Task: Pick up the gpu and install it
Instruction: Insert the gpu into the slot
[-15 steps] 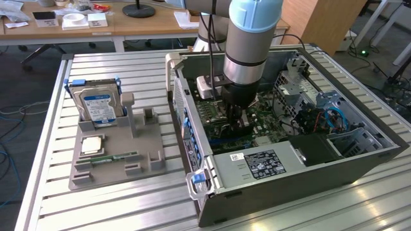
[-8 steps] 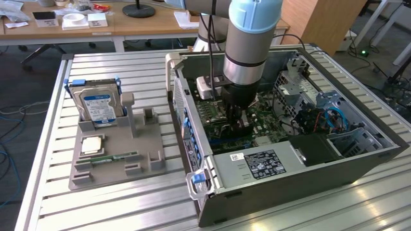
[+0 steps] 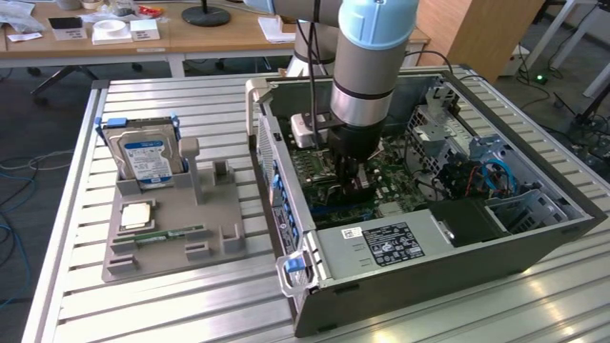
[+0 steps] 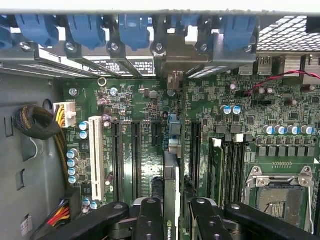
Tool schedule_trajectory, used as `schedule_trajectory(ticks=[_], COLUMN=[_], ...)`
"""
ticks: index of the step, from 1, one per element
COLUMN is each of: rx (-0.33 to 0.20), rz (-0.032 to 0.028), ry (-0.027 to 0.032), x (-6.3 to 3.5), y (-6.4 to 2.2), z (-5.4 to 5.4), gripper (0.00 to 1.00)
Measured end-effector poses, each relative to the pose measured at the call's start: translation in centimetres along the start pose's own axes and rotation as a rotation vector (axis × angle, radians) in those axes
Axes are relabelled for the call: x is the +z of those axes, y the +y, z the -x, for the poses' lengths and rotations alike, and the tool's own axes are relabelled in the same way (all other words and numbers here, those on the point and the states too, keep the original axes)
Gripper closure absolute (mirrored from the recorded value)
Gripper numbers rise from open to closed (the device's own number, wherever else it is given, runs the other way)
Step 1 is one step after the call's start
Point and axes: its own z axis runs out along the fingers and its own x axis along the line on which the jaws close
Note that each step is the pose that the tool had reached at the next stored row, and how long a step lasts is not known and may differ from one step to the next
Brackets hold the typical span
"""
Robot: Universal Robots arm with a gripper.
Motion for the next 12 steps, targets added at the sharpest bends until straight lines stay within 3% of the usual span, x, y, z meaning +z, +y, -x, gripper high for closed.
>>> schedule_trajectory(ticks=[12], rx=[0.000], rz=[0.0001], ry=[0.0001], x=[0.03], y=[0.14], z=[0.00], gripper=[0.74])
